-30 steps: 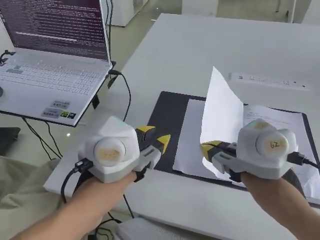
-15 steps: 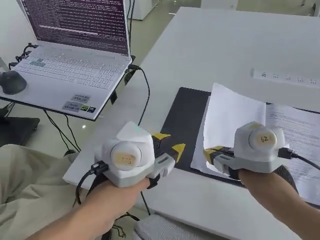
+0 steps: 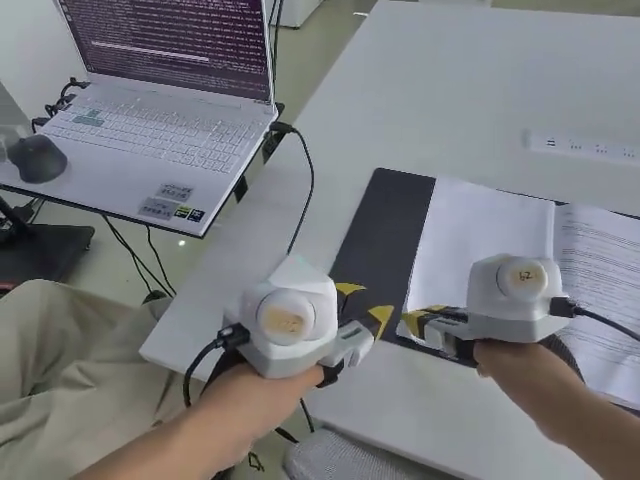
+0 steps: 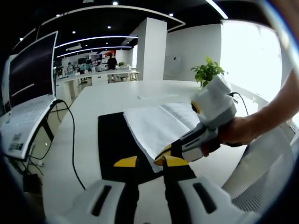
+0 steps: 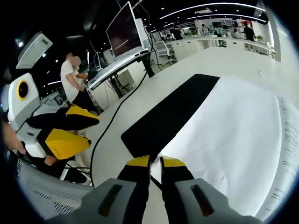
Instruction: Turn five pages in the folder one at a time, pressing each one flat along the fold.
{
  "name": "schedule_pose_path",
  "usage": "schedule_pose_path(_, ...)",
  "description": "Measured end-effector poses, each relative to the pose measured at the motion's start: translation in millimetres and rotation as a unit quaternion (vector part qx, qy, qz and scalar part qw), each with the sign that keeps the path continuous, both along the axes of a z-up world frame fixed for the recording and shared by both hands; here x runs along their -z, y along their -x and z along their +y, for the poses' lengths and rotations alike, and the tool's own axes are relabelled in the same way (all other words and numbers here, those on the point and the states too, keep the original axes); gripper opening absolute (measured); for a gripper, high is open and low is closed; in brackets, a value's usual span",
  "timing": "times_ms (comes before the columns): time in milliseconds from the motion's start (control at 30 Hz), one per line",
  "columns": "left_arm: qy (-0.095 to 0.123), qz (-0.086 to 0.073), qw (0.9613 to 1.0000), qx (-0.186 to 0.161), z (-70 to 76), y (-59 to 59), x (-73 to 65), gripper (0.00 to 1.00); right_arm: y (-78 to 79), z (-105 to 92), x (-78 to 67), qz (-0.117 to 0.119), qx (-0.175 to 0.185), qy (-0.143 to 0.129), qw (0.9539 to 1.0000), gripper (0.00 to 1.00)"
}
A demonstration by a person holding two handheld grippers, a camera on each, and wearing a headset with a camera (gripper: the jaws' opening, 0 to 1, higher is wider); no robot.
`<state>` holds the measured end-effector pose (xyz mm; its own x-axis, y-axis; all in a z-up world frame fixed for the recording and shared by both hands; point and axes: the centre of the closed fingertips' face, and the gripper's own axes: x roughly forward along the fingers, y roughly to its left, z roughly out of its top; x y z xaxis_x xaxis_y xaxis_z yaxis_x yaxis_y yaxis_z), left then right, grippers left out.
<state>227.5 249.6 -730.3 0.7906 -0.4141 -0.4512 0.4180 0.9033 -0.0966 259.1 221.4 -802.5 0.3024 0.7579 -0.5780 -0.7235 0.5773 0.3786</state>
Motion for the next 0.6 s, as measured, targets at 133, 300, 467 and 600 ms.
schedule_pose_path(133,-0.005,0.01,0.9998,0.014,-8.6,-5.1,10.6,0.18,1.1,-7.5,-10.3,0.0,0.01,-0.027,0.9996,0.09)
schedule_pose_path(300,-0.015,0.022,0.9986,0.046,-30.2,-13.5,28.4,0.16,-9.6,-40.7,-32.4,0.005,0.068,-0.075,0.9948,0.05)
schedule_pose_path(467,-0.024,0.033,0.9965,0.072,-52.5,-22.7,48.3,0.16,-30.8,-83.3,-46.1,0.013,0.132,-0.111,0.985,0.04)
schedule_pose_path(600,-0.033,0.039,0.9955,0.08,-63.6,-32.5,63.3,0.16,-42.7,-109.1,-53.5,0.031,0.172,-0.14,0.9746,0.03)
